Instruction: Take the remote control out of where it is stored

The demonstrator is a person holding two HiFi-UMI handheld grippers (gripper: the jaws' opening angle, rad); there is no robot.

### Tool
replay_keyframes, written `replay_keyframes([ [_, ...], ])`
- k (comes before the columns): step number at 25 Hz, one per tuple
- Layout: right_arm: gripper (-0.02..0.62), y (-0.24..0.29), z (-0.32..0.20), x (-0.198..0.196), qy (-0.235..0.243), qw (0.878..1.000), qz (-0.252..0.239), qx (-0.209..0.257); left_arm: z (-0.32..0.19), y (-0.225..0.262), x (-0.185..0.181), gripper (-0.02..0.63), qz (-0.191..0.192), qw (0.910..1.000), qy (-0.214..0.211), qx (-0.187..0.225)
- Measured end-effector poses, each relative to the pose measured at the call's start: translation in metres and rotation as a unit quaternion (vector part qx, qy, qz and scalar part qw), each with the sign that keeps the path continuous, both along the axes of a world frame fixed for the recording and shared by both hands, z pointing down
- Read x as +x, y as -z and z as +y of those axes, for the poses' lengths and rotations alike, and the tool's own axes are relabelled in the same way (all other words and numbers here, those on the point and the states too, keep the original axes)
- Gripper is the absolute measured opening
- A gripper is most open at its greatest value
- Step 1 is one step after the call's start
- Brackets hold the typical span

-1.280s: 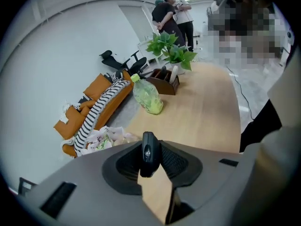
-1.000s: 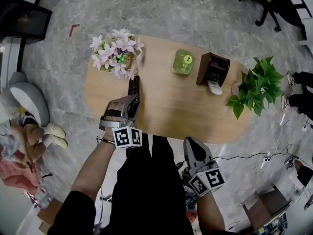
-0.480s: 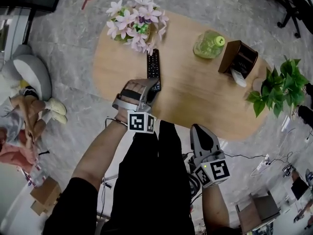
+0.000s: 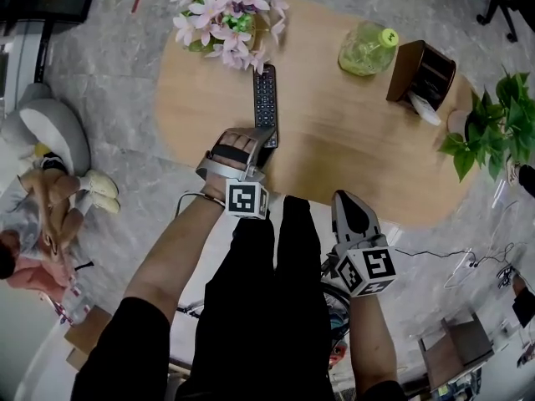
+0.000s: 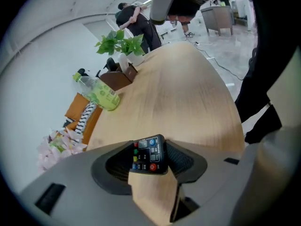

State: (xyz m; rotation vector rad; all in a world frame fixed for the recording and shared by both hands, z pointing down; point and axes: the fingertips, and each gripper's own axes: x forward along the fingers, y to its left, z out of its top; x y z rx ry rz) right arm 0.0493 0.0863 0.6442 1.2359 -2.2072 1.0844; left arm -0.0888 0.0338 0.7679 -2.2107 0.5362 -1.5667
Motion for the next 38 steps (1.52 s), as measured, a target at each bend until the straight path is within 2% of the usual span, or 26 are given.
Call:
replay_keyframes([
  [2, 0.006, -0.001, 0.011, -0.001, -0.003, 1.000, -0.002, -0.007, 0.006, -0.006, 0.001, 0.199, 0.014, 0.9994, 0.008, -0.032],
  [8, 0.006, -0.002, 0.028, 0.003, -0.008, 1.000, -0.004, -0.019, 0.006, -0.008, 0.003, 0.202, 0.040, 0.9969, 0.009, -0.067],
  [13, 0.006, 0.007, 0.020, 0.004, -0.002, 1.000, 0.014, 0.005, 0.006, -0.009, -0.002, 0.204, 0.066, 0.9897, 0.039, -0.121],
  [15, 0.006, 0.011, 0.016, 0.001, 0.010, 0.999, 0.032, 0.022, 0.005, -0.002, -0.005, 0.204, 0.074, 0.9880, 0.051, -0.125],
  [19, 0.006, 0.024, 0.010, 0.001, -0.001, 0.999, 0.024, 0.035, 0.003, 0.022, -0.004, 0.204, 0.099, 0.9857, 0.076, -0.113],
  [22, 0.006, 0.041, 0.005, -0.002, -0.009, 0.999, 0.021, 0.046, 0.005, 0.046, -0.003, 0.204, 0.130, 0.9788, 0.095, -0.126],
  [24, 0.006, 0.061, 0.003, -0.003, -0.015, 0.998, 0.019, 0.056, 0.007, 0.073, -0.002, 0.202, 0.168, 0.9680, 0.122, -0.140],
  [26, 0.006, 0.088, -0.001, -0.002, -0.028, 0.997, 0.015, 0.072, 0.002, 0.112, -0.002, 0.188, 0.221, 0.9529, 0.154, -0.139],
  [28, 0.006, 0.120, -0.008, 0.001, -0.047, 0.994, 0.012, 0.098, -0.010, 0.160, -0.002, 0.119, 0.268, 0.9418, 0.169, -0.112],
  [31, 0.006, 0.174, -0.027, 0.006, -0.069, 0.987, 0.010, 0.147, -0.033, 0.240, -0.002, 0.013, 0.315, 0.9340, 0.158, -0.060],
  [32, 0.006, 0.194, -0.028, 0.007, -0.073, 0.985, 0.010, 0.157, -0.032, 0.266, -0.002, 0.008, 0.332, 0.9282, 0.159, -0.056],
  [34, 0.006, 0.234, -0.024, 0.009, -0.077, 0.982, 0.008, 0.170, -0.023, 0.317, -0.006, 0.008, 0.374, 0.9090, 0.175, -0.057],
  [37, 0.006, 0.286, -0.030, 0.011, -0.084, 0.975, 0.005, 0.205, -0.024, 0.389, -0.016, 0.008, 0.455, 0.8659, 0.202, -0.053],
  [38, 0.006, 0.301, -0.033, 0.012, -0.087, 0.972, 0.005, 0.219, -0.024, 0.409, -0.020, 0.008, 0.472, 0.8562, 0.205, -0.051],
])
